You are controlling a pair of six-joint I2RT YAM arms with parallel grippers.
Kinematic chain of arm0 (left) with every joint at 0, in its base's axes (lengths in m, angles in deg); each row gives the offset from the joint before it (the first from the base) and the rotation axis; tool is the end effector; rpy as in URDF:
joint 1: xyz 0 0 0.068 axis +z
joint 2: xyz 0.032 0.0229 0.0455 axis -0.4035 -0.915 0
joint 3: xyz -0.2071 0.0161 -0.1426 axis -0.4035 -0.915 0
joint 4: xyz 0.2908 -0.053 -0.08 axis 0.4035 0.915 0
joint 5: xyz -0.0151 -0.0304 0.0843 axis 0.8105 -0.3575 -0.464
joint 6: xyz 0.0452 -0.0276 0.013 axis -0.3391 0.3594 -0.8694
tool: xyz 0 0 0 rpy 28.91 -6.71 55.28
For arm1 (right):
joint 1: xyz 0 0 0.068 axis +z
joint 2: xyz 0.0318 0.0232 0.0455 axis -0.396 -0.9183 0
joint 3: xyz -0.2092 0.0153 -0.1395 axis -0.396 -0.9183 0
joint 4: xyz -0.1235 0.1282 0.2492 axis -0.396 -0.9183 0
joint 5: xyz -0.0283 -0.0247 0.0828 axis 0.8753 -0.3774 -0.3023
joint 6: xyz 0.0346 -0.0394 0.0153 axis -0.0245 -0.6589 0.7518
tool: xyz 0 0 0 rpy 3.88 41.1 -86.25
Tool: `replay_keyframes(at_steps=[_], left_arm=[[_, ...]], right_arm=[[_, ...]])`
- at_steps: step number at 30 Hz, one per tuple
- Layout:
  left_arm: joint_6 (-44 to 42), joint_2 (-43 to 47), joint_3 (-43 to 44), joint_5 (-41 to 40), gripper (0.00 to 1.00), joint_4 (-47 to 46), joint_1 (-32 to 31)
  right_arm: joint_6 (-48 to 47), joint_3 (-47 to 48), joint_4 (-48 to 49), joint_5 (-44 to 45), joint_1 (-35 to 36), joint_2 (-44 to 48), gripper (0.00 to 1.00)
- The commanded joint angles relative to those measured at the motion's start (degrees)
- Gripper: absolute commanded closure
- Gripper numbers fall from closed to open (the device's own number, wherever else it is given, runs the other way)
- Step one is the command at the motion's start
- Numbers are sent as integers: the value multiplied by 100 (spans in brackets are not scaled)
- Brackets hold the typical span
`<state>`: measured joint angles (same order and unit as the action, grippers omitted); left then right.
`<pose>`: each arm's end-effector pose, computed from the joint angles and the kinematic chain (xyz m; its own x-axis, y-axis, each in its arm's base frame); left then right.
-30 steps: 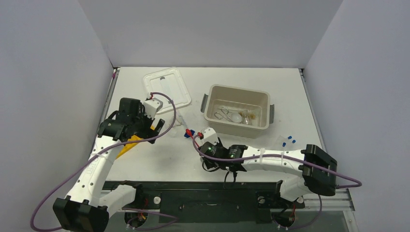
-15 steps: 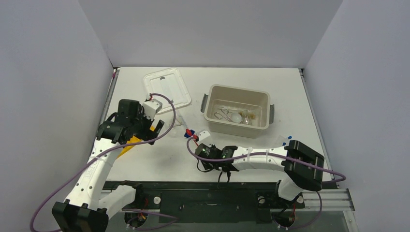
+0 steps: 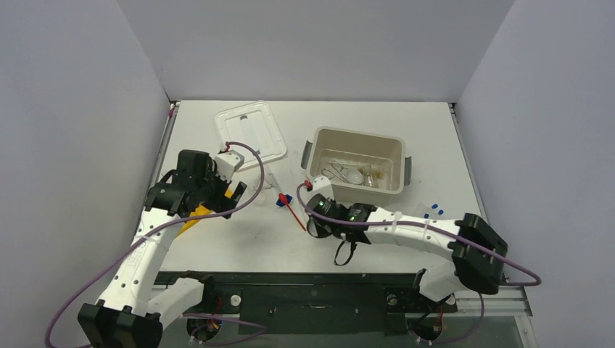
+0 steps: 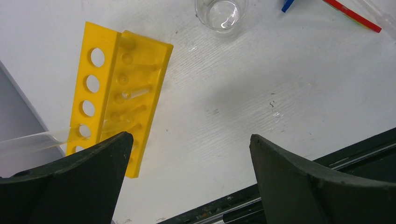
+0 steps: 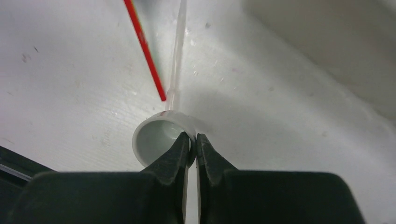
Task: Organize the chemistry lab equipment
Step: Pick up the chemistry item at the center of the board, then place the chemistry item in the storage box.
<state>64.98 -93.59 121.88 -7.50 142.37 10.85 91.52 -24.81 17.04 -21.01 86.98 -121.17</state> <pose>0.2426 -0.0581 0.2971 -0.6421 0.4736 -0.6028 0.4912 0.8579 0.1508 0.1599 0.2989 0.1495 -0.7405 -0.3137 -0.5944 -0.4545 0.8852 0.0990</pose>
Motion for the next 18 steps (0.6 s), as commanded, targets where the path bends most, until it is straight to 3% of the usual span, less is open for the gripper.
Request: replay_keyframes(at_steps=[1, 8, 13, 18], left_arm=[[-85, 110, 20, 187, 3, -26, 30], [-58, 58, 57, 277, 3, -6, 30], [3, 56, -3, 288, 3, -49, 35], [13, 10, -56, 254, 3, -31, 37]], right_arm=[[-307, 820, -357, -20, -556, 1099, 100], [-759, 1711, -940, -205, -1905, 1445, 100], [-750, 1770, -949, -180, -3178, 840, 100], [-600, 1589, -578, -181, -3752, 109, 100]])
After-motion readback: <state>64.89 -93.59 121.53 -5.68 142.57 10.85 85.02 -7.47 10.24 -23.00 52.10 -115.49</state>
